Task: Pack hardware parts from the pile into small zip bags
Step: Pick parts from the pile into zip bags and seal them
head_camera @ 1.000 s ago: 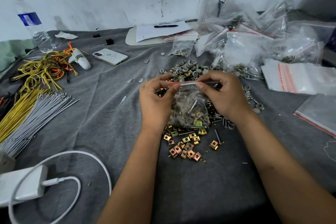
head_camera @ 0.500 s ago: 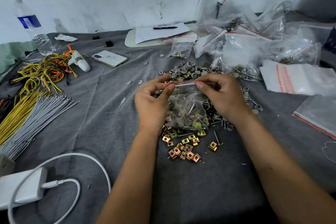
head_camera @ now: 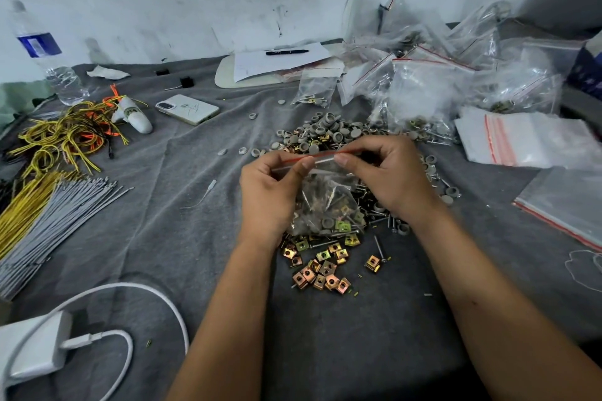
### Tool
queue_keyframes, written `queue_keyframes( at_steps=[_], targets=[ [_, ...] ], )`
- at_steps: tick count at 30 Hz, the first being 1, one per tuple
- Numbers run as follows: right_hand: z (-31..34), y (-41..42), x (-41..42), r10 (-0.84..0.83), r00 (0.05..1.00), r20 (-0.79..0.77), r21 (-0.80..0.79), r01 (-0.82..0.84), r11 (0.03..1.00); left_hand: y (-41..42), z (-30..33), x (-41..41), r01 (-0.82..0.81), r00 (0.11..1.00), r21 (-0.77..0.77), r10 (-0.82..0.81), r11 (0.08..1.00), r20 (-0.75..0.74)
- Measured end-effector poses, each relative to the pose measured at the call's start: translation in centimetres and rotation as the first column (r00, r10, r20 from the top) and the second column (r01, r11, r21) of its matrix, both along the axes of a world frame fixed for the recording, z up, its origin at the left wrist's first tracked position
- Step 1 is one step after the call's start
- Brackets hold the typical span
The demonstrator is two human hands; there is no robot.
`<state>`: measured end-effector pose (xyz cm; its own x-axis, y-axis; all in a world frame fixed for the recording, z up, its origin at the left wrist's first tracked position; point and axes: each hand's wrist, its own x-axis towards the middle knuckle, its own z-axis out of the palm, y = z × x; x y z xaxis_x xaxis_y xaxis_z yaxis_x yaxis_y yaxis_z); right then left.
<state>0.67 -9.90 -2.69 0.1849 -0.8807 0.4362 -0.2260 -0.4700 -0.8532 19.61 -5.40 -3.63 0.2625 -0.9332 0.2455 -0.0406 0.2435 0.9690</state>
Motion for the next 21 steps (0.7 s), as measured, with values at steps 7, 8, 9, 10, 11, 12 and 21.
queue_keyframes(
  at_steps=[7,8,9,10,11,12,21],
  targets=[
    [0.2,0.1,-0.1,-0.061,0.998,-0.001,-0.035,0.061,0.998,0.0,-0.1,-0.4,-0.013,1.000,-0.010,0.013,1.000,-0.006],
    [0.3,0.1,-0.2,-0.069,0.997,0.036,-0.025,0.069,0.997,0.1,-0.1,-0.4,0.009,0.999,-0.003,-0.010,1.000,-0.036],
    [0.4,0.2,-0.3,-0.074,0.992,0.100,-0.013,0.075,0.997,0.1,0.0,-0.3,0.045,0.996,0.011,-0.044,0.999,-0.078],
    [0.5,0.2,-0.5,-0.073,0.979,0.188,0.004,0.074,0.997,0.2,0.0,-0.2,0.084,0.991,0.034,-0.080,0.996,-0.107],
    [0.7,0.1,-0.6,-0.074,0.955,0.286,0.022,0.071,0.997,0.2,0.0,-0.1,0.123,0.987,0.057,-0.116,0.991,-0.112],
    [0.8,0.0,-0.8,-0.084,0.923,0.375,0.036,0.076,0.996,0.4,0.0,-0.1,0.170,0.982,0.083,-0.162,0.982,-0.093],
    [1.2,-0.6,-1.6,-0.259,0.783,0.566,0.134,0.222,0.966,-1.1,1.4,-3.4,0.081,0.996,0.050,-0.083,0.995,0.030]
  ],
)
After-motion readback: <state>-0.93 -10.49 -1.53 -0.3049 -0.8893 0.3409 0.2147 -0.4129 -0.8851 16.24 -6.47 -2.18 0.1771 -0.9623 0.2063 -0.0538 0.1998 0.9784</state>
